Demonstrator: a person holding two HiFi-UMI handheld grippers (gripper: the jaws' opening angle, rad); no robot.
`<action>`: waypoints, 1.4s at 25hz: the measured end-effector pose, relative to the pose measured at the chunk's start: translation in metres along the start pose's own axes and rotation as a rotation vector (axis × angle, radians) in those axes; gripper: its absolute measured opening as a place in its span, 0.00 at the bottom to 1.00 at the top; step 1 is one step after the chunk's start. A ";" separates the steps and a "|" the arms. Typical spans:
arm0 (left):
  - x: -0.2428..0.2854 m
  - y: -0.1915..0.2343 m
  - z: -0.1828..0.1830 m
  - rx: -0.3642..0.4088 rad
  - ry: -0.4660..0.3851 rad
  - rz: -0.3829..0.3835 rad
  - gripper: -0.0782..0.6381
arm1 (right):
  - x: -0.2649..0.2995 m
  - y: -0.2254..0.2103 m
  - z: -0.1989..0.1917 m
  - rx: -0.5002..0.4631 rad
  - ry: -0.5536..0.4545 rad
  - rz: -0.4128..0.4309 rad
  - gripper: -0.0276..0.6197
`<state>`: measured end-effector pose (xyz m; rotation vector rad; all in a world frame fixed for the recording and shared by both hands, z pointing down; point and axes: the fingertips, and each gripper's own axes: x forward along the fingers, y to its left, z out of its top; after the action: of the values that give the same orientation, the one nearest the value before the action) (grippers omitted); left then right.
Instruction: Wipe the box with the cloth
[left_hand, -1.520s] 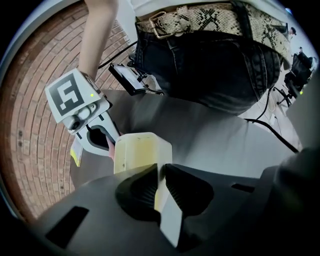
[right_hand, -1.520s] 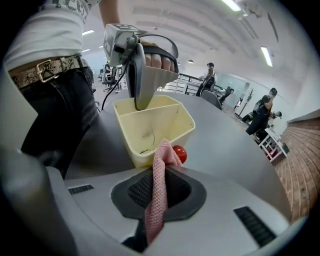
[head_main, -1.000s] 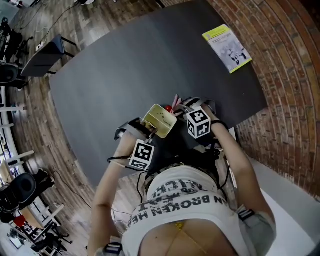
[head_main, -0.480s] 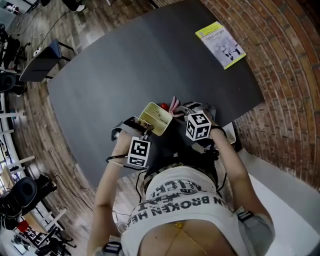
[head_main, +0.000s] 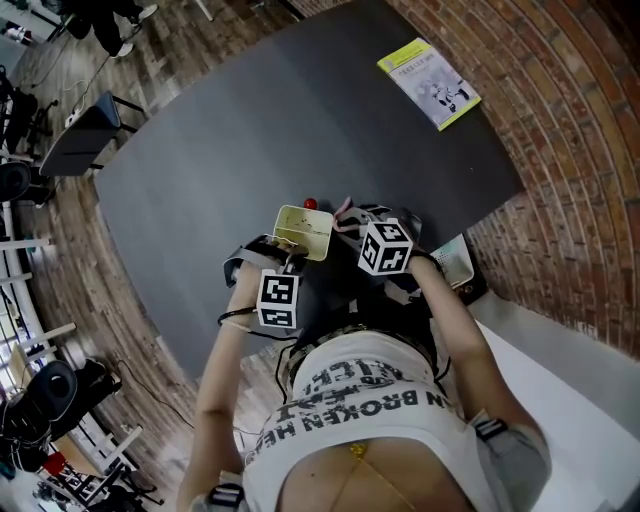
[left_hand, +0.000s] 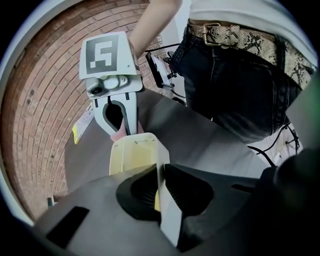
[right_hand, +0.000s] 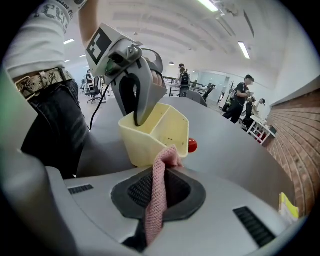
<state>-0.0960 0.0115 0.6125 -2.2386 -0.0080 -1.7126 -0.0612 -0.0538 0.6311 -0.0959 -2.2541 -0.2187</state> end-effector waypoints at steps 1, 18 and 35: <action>0.000 -0.001 0.001 -0.011 -0.003 -0.003 0.16 | 0.001 0.002 0.003 -0.001 -0.005 0.001 0.07; 0.002 0.000 0.001 -0.305 -0.028 -0.001 0.16 | 0.005 0.037 0.022 -0.016 -0.013 0.038 0.07; 0.019 0.022 0.010 -0.698 0.077 0.111 0.15 | -0.013 0.041 0.025 0.066 -0.059 -0.005 0.07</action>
<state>-0.0772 -0.0105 0.6224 -2.5496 0.8339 -1.9395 -0.0661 -0.0088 0.6102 -0.0627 -2.3182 -0.1459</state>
